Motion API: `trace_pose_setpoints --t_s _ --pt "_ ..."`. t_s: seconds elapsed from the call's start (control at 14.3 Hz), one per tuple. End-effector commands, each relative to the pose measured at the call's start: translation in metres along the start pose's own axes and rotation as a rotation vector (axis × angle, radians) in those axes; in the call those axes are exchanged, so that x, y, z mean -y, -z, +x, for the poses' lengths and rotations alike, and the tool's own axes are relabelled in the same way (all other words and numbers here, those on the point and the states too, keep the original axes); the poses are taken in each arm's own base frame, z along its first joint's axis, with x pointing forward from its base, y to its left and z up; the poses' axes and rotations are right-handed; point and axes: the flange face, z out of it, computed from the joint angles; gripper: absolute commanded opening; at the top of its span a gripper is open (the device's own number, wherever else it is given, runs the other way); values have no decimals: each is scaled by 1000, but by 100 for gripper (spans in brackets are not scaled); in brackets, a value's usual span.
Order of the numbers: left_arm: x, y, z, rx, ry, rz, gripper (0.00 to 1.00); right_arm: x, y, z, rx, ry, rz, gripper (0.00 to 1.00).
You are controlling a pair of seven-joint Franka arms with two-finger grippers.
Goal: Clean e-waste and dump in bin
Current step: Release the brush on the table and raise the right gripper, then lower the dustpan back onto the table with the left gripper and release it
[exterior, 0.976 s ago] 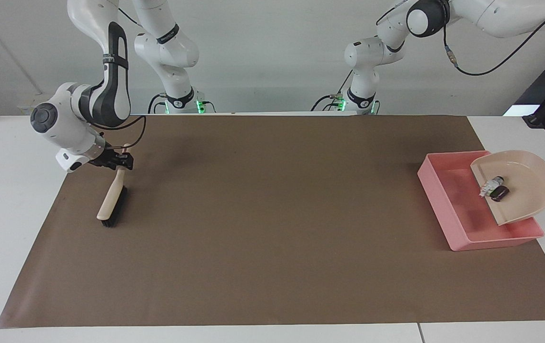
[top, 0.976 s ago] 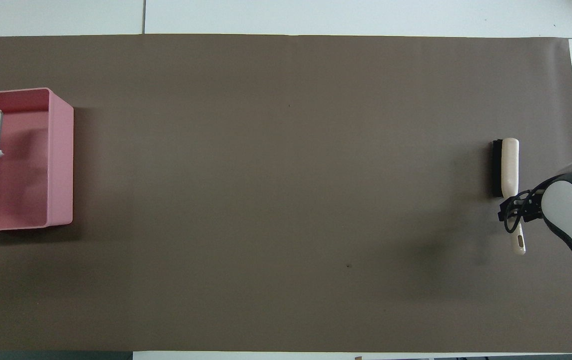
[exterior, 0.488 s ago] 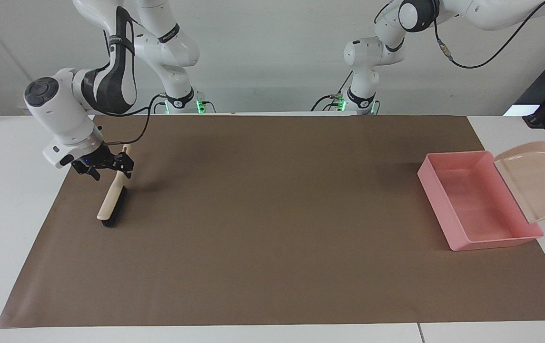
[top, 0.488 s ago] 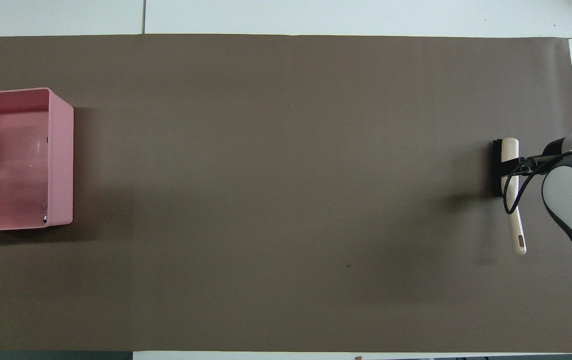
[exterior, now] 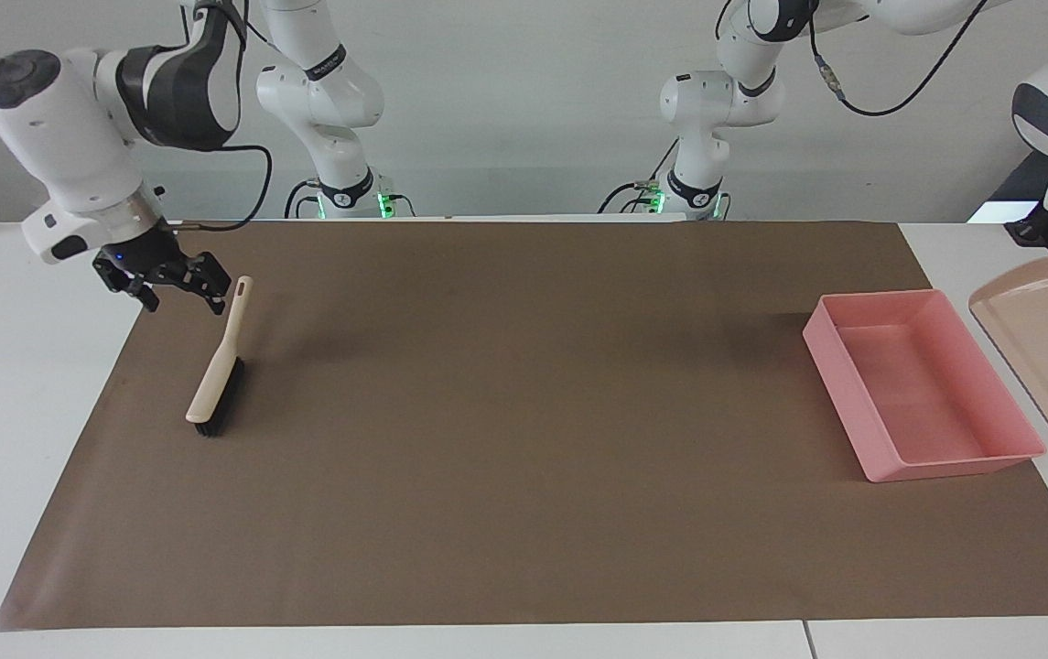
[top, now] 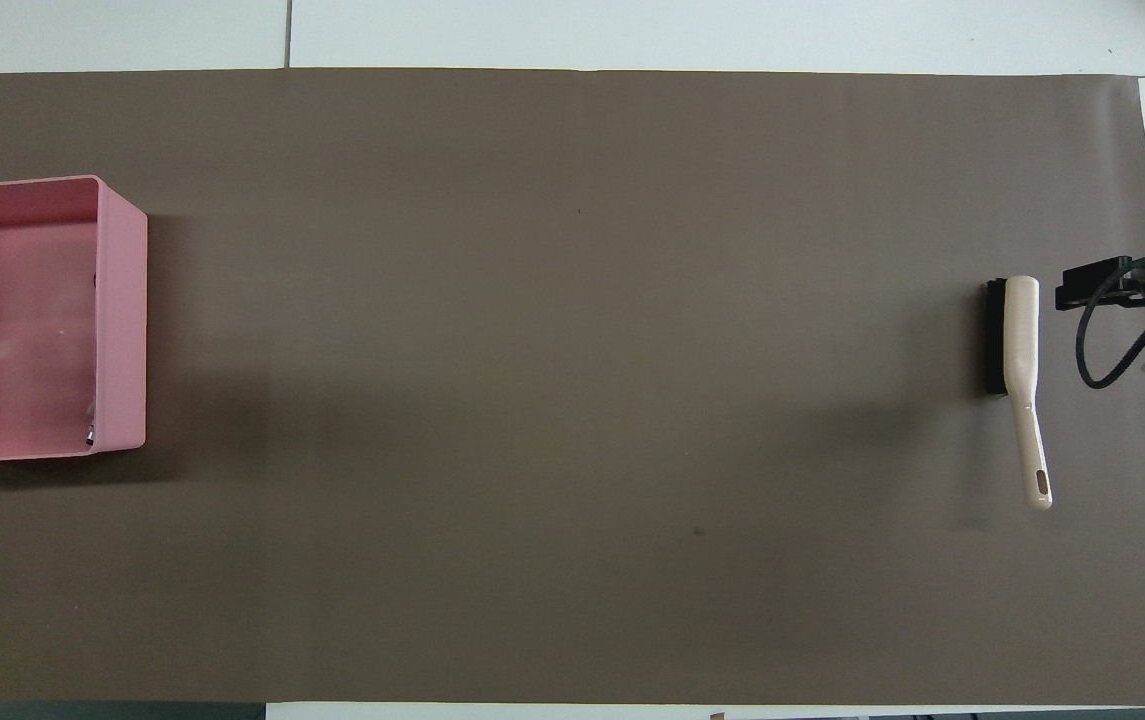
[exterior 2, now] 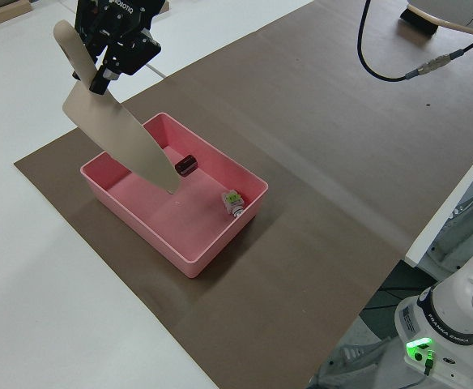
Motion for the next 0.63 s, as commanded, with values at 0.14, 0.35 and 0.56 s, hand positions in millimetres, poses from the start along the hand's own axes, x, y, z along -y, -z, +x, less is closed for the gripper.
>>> trace_pose_setpoints --t_s 0.14,0.35,0.56 --pt "-24 5 12 80 46 -37 0 46 48 -4 45 -119 -93 100" --pt "-25 8 12 77 35 -42 0 41 48 -3 49 -113 -77 100" --pt "-24 15 18 24 31 -27 0 41 47 -4 53 -87 -76 100"
